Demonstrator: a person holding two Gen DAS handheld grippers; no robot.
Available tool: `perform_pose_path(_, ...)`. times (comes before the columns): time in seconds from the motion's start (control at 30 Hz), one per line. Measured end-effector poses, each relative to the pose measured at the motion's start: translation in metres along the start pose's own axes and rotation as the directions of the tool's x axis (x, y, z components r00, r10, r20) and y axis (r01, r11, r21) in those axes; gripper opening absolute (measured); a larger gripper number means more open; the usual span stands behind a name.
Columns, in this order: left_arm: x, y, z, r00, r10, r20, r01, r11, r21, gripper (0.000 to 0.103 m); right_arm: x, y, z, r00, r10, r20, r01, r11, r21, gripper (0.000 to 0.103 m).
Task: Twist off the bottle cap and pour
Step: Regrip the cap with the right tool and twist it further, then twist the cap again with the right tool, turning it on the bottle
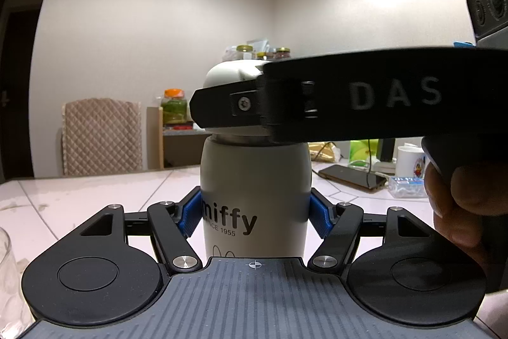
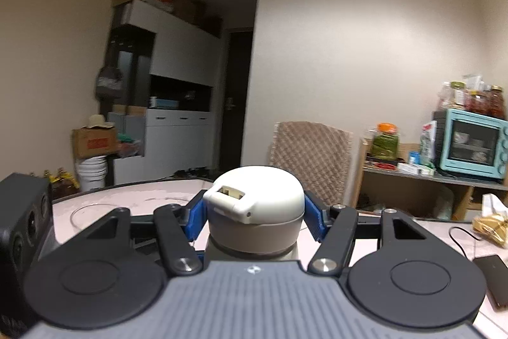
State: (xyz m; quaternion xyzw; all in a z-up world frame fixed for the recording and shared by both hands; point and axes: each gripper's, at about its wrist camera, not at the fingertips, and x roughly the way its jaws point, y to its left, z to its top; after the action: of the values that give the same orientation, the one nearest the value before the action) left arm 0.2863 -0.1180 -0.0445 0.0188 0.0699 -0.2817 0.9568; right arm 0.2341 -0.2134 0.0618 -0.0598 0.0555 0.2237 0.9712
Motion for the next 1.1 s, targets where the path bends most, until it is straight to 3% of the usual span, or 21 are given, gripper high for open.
perform_pose_path(0.17,-0.002,-0.001,0.001,1.000,-0.002,0.001,0.002,1.000,-0.004,0.072,0.001,-0.019,0.002,0.991,0.133,0.000,-0.133,0.991,-0.014,0.065)
perform_pose_path(0.33,0.007,0.003,0.000,1.000,-0.002,0.002,0.002,1.000,-0.004,0.072,0.006,-0.046,0.007,0.949,0.314,-0.010,-0.314,0.949,-0.026,0.065)
perform_pose_path(0.47,0.008,0.001,-0.003,1.000,0.000,0.003,0.000,1.000,-0.004,0.072,0.009,-0.058,0.013,0.922,0.387,-0.023,-0.387,0.921,-0.034,0.065)
perform_pose_path(0.57,0.010,-0.001,-0.005,1.000,-0.001,0.003,0.001,1.000,-0.005,0.072,0.009,-0.059,0.017,0.917,0.398,-0.026,-0.399,0.916,-0.039,0.065)
perform_pose_path(0.73,0.005,0.001,-0.002,1.000,-0.003,0.003,0.003,1.000,-0.001,0.072,0.003,-0.053,0.023,0.934,0.357,-0.017,-0.357,0.934,-0.025,0.069)
perform_pose_path(0.8,0.007,0.004,-0.001,1.000,-0.003,0.002,0.003,1.000,-0.003,0.072,-0.004,-0.046,0.025,0.957,0.291,0.005,-0.291,0.957,-0.017,0.086)
perform_pose_path(0.87,0.006,0.005,0.000,1.000,-0.003,0.002,0.003,1.000,-0.003,0.072,-0.009,-0.040,0.026,0.966,0.259,0.018,-0.259,0.966,-0.014,0.086)
perform_pose_path(1.0,0.003,0.007,0.003,1.000,-0.003,0.003,0.003,1.000,-0.006,0.072,-0.019,-0.018,0.027,0.993,0.114,0.030,-0.113,0.993,-0.015,0.086)
perform_pose_path(1.1,0.001,0.008,0.005,1.000,-0.003,0.003,0.003,1.000,-0.008,0.072,-0.023,-0.004,0.026,0.999,0.013,0.044,-0.012,1.000,-0.008,0.086)
